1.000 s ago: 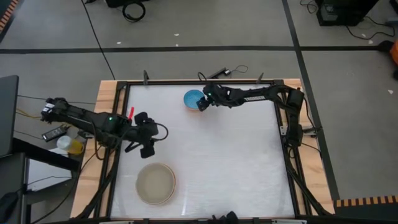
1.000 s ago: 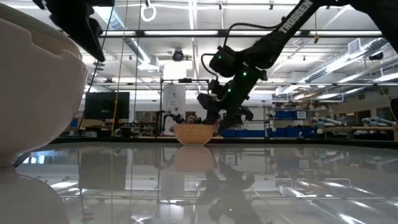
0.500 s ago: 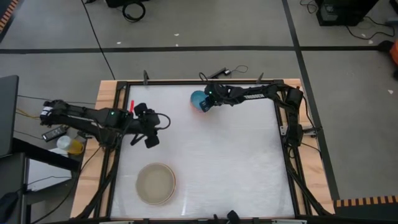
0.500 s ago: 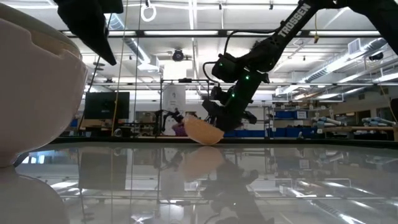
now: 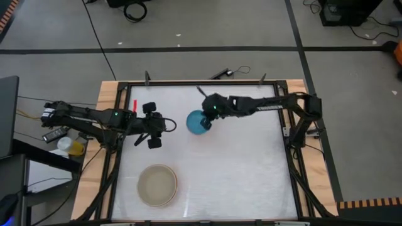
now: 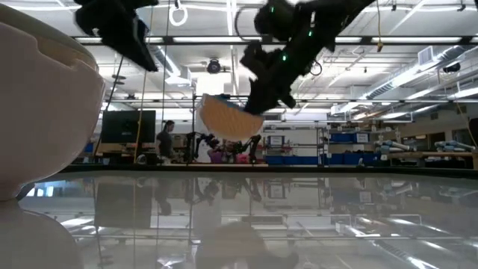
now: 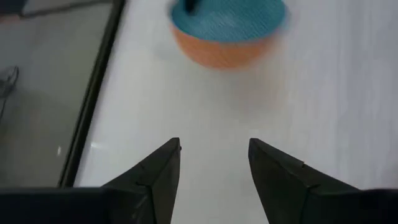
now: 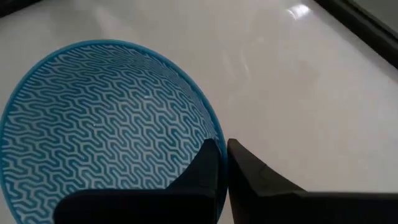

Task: Nest bowls inside each other
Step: Stack the blue bowl on top of the gray bowl

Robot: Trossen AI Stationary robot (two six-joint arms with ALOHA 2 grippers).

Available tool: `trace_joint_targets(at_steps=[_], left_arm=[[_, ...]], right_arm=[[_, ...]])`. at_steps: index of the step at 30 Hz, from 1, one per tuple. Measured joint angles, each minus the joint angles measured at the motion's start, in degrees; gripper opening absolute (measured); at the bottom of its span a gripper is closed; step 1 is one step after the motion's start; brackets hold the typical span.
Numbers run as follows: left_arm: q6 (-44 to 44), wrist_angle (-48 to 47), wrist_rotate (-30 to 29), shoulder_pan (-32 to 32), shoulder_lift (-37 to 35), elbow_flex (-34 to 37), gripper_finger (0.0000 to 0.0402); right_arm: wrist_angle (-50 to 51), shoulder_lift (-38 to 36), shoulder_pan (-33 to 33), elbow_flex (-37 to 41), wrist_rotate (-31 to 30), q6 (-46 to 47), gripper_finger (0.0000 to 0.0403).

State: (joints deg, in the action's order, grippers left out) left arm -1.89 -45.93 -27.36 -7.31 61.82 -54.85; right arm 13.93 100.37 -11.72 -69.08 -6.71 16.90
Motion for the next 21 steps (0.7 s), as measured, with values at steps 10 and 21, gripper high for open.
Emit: trace_joint_targets(at_steps=[10, 21], left_arm=[[-11.8, 19.0, -1.0, 1.0, 3.0, 0.0, 0.0192], [-8.1, 27.8, -9.3, 2.1, 11.5, 0.0, 0.0192]], right_arm=[[-5.3, -2.1, 14.1, 0.0, -34.3, -3.7, 0.0017], [-16.7, 1.5, 18.0, 0.2, -48.6, -8.5, 0.0017]])
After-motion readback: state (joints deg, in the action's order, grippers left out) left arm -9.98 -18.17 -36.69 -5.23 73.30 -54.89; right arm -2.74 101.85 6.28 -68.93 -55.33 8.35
